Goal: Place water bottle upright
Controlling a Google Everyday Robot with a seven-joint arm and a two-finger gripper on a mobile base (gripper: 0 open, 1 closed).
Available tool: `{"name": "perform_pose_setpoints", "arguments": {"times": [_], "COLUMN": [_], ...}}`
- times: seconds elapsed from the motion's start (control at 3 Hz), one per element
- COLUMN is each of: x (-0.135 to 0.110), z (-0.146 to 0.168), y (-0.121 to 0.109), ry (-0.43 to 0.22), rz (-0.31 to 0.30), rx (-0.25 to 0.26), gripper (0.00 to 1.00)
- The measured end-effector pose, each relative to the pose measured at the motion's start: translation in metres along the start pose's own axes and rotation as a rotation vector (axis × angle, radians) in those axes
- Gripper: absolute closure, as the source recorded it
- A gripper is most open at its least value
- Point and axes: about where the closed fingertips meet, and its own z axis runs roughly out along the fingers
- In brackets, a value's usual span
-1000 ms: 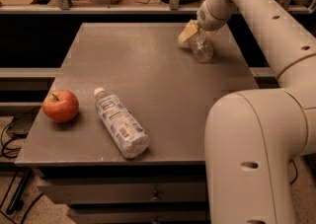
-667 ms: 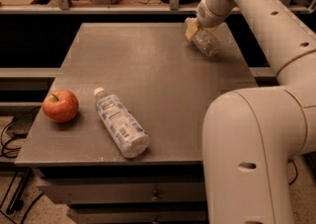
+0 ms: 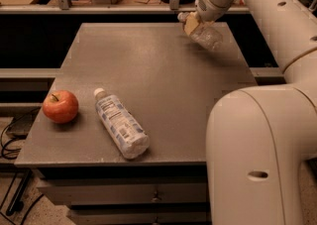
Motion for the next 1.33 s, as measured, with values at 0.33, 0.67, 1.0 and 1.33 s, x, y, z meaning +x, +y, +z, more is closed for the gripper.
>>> {"name": "perform_pose_setpoints", "arguments": {"times": [0.33,0.67,1.0,1.33], "x": [-0.004,-0.004,0.002,0.011], "z": [-0.029,-0.058,-0.08,-0.098], "y": [0.021,0.045,0.063,0.074], "ry": [-0.067,-0.198,-0.367,-0.515], "rz": [-0.108,-0.236,-0.344,-0.43], "rx": [-0.08,-0.182,-0.267,-0.294], "gripper": [1.0,1.0,1.0,1.0]}}
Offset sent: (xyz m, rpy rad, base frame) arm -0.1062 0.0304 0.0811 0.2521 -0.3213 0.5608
